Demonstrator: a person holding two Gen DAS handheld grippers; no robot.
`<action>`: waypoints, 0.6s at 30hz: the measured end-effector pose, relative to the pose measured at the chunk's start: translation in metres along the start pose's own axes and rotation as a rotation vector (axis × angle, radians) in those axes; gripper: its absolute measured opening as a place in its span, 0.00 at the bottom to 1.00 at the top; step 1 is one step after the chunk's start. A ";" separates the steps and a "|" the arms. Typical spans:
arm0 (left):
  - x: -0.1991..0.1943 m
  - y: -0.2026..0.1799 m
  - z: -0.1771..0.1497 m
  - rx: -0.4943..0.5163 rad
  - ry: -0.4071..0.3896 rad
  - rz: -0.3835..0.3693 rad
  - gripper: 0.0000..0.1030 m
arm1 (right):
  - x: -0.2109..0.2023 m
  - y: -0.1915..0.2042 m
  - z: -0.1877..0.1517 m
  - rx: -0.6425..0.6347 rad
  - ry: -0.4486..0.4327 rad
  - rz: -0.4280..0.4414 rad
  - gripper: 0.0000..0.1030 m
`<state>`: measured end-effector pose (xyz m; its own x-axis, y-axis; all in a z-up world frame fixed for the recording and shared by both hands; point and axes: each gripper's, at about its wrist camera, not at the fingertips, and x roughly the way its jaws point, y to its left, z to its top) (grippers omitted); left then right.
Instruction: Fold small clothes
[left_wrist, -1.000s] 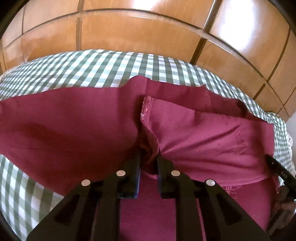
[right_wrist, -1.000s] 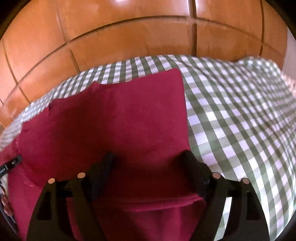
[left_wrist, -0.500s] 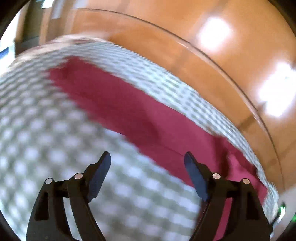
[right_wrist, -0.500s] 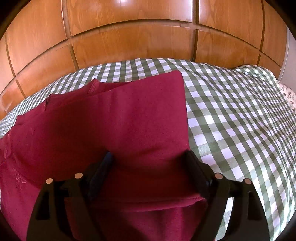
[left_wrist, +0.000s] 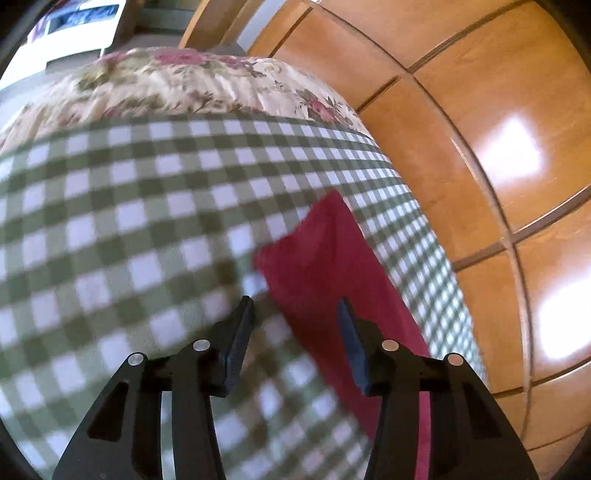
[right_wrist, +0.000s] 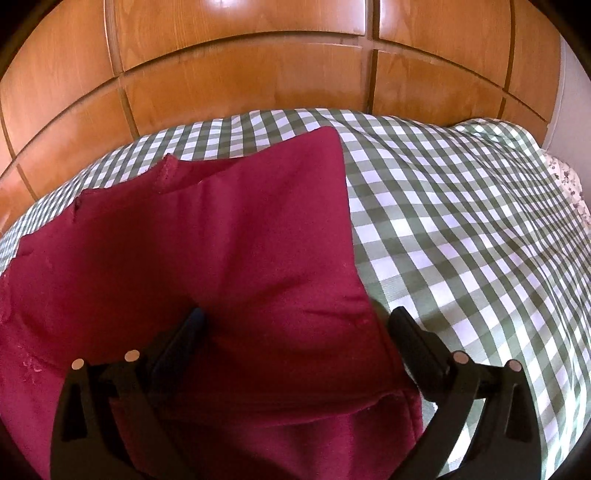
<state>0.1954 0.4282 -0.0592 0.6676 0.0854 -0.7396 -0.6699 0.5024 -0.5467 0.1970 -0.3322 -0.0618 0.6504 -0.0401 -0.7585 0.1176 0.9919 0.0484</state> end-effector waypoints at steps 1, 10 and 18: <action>0.002 -0.002 0.003 0.005 -0.008 0.009 0.42 | 0.000 0.000 0.000 -0.001 -0.001 -0.001 0.97; -0.025 -0.064 -0.020 0.171 0.000 -0.172 0.06 | 0.001 0.000 -0.001 0.002 -0.006 -0.001 0.97; -0.048 -0.179 -0.137 0.386 0.140 -0.468 0.06 | -0.001 0.000 -0.002 0.005 -0.010 -0.003 0.97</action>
<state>0.2389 0.2167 0.0203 0.7956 -0.3201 -0.5144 -0.1330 0.7360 -0.6637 0.1954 -0.3321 -0.0625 0.6576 -0.0440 -0.7520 0.1230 0.9912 0.0495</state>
